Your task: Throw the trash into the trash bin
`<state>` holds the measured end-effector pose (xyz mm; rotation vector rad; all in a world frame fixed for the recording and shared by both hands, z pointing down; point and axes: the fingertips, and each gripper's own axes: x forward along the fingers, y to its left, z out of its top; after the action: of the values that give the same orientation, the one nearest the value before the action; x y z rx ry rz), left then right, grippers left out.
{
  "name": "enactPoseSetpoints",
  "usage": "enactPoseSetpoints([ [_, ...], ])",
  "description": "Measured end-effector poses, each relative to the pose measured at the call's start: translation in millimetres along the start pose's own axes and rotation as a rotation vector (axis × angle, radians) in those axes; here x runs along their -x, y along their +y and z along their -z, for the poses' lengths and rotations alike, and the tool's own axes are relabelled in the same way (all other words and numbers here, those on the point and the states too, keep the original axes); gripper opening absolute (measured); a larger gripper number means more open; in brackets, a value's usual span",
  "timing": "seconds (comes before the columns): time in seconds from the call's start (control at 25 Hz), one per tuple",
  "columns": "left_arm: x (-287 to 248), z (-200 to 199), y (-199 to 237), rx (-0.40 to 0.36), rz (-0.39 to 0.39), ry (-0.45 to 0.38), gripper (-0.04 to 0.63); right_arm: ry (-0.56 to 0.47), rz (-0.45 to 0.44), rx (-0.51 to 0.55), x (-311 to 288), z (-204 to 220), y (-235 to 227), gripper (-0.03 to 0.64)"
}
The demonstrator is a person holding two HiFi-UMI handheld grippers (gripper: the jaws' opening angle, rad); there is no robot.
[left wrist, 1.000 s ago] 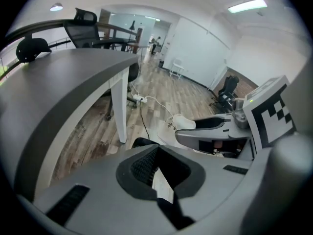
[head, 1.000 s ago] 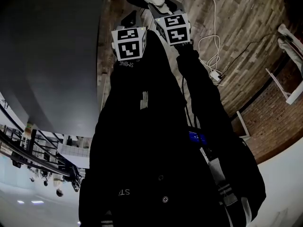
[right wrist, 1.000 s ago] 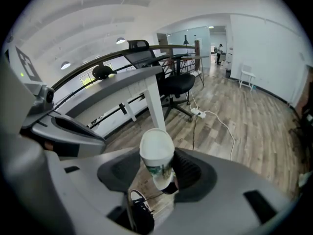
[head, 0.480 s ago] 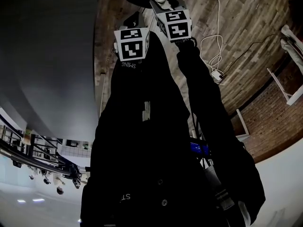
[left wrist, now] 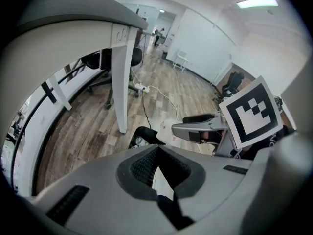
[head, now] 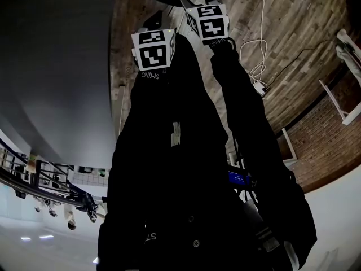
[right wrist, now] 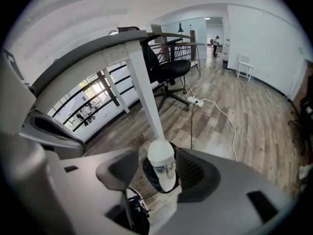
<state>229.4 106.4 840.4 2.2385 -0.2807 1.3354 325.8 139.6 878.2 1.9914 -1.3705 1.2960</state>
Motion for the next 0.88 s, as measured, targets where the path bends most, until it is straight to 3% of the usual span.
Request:
enactPoseSetpoints([
  [0.52,34.3,-3.7,-10.9,0.008,0.024,-0.030,0.000,-0.011,0.015,0.011,39.3,-10.7,14.3,0.244],
  [0.88,102.0,-44.5,-28.0,-0.015,0.038,-0.136,0.000,-0.105,0.072,0.025,113.2,-67.4,35.6,0.145],
])
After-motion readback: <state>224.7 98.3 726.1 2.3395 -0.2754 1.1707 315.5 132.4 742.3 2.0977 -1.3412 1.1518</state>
